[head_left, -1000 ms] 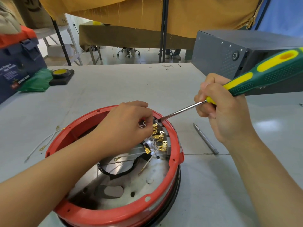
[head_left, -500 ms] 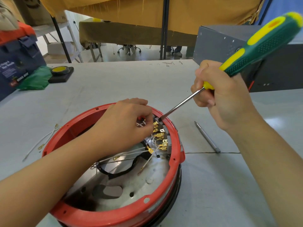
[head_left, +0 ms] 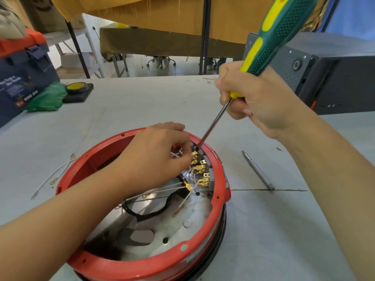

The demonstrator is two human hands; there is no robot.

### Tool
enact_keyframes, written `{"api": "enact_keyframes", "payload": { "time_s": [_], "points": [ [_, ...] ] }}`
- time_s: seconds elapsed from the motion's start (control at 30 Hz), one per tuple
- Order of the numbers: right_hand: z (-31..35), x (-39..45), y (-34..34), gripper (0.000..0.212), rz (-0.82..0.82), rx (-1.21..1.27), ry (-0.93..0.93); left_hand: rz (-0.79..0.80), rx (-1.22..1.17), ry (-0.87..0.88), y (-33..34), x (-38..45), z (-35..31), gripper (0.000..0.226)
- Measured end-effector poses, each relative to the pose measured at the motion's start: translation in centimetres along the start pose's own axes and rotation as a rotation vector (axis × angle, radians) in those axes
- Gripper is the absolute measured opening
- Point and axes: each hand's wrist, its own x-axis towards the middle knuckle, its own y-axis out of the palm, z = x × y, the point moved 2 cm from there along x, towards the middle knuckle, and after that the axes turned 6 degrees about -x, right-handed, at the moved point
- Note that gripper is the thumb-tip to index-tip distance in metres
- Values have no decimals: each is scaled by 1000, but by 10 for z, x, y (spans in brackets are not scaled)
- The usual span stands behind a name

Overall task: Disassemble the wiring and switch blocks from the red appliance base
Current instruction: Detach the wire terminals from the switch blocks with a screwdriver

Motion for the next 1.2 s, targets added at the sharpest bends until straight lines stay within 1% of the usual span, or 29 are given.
{"api": "enact_keyframes", "payload": {
  "time_s": [0.13, 0.23, 0.33, 0.4, 0.5, 0.63, 0.77, 0.97, 1.1, 1.2],
  "points": [
    [6, 7, 2, 34, 80, -46, 13, -5, 15, 4, 1, 0, 0, 9],
    [6, 10, 3, 38, 99, -63, 17, -1, 28, 3, 1, 1, 0, 9],
    [-1, 9, 2, 34, 63, -10, 41, 1, 33, -5, 1, 2, 1, 9],
    [-9, 5, -2, 28, 23, 87, 77, -4, 35, -13, 0, 1, 0, 9],
    [-23, -1, -7, 26, -47, 216, 118, -20, 8, -48, -2, 2, -1, 7],
    [-37, -6, -9, 29, -112, 326, 164, 1, 11, -84, -1, 4, 4, 23],
    [-44, -8, -10, 38, -166, 391, 212, 2, 24, -73, 0, 6, 6, 34],
    [-52, -10, -6, 41, -197, 495, 245, -29, 38, -46, -1, 5, 6, 38],
    [-52, -10, -6, 41, -183, 511, 236, -15, 52, -35, -2, 6, 7, 39],
    [-56, -13, -5, 39, -202, 557, 253, -7, 56, -39, -2, 6, 7, 39]
  ]
}}
